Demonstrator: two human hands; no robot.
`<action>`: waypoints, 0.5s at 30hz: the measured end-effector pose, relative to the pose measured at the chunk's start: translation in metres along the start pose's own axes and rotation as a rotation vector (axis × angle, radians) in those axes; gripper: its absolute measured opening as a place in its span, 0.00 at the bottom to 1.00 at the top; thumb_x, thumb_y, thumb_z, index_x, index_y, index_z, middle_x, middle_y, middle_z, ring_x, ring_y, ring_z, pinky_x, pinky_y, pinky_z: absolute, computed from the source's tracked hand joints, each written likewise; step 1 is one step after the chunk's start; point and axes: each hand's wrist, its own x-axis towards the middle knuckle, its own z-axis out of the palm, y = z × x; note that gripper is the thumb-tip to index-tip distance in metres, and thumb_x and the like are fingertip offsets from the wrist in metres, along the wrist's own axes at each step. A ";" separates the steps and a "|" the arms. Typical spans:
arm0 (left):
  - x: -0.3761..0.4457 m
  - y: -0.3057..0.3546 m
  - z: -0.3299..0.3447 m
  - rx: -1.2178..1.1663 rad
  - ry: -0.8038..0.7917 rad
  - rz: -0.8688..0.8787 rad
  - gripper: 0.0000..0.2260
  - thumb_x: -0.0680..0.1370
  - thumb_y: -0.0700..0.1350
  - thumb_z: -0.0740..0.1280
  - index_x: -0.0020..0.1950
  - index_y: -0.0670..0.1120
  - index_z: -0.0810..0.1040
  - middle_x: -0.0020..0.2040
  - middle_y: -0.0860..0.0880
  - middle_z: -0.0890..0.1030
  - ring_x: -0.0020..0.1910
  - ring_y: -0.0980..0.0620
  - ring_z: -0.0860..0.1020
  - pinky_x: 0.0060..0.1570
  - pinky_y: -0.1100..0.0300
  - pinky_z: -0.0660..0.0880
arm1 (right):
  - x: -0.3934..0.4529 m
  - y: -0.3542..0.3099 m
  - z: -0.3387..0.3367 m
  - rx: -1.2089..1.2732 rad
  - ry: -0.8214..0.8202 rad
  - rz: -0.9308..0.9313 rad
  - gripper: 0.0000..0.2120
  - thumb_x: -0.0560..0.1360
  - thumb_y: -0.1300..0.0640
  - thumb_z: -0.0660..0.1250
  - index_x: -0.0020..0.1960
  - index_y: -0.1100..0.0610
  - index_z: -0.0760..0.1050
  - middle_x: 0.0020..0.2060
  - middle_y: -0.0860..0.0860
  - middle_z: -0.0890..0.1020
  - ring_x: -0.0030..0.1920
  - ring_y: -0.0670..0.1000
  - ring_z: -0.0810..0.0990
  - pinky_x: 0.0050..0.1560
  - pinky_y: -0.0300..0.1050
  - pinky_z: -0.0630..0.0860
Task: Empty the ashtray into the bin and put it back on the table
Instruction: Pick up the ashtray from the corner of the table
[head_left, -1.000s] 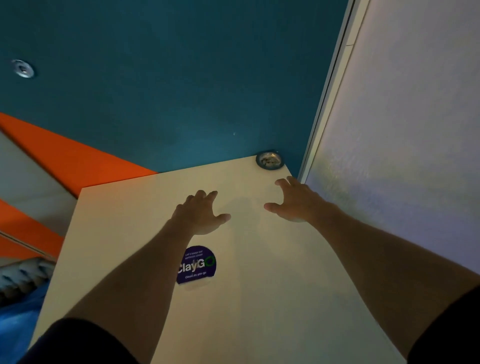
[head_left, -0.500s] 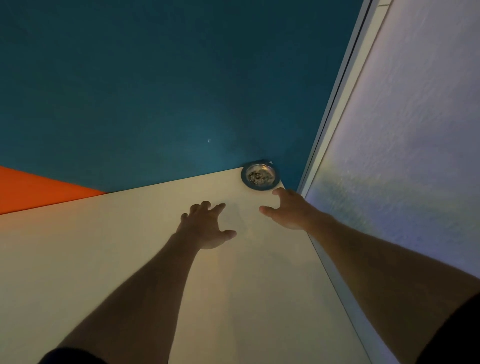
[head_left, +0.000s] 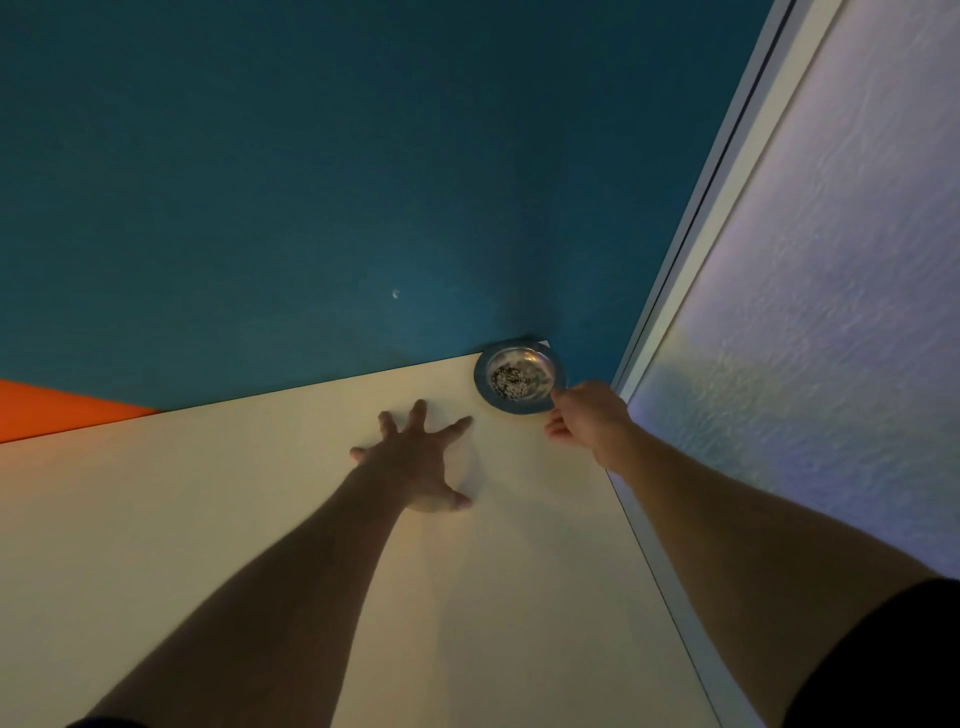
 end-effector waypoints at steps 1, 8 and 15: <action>0.001 0.000 0.001 0.000 0.001 -0.002 0.47 0.66 0.68 0.71 0.75 0.69 0.43 0.80 0.48 0.40 0.76 0.32 0.42 0.64 0.24 0.60 | 0.003 -0.001 0.001 0.050 0.001 0.013 0.12 0.80 0.57 0.64 0.57 0.65 0.74 0.43 0.61 0.84 0.37 0.54 0.85 0.37 0.46 0.83; 0.004 0.001 0.002 -0.008 0.012 -0.002 0.48 0.66 0.68 0.72 0.75 0.69 0.43 0.80 0.49 0.41 0.76 0.32 0.43 0.64 0.24 0.61 | 0.019 -0.008 0.003 0.184 0.040 0.049 0.06 0.79 0.63 0.64 0.43 0.60 0.74 0.43 0.61 0.84 0.35 0.54 0.86 0.42 0.50 0.84; 0.006 0.002 0.003 -0.002 0.014 -0.015 0.48 0.65 0.68 0.72 0.75 0.69 0.44 0.80 0.49 0.42 0.76 0.32 0.44 0.64 0.24 0.62 | 0.021 -0.010 0.005 0.192 0.068 0.053 0.03 0.77 0.64 0.67 0.45 0.62 0.75 0.46 0.61 0.84 0.38 0.55 0.86 0.38 0.49 0.84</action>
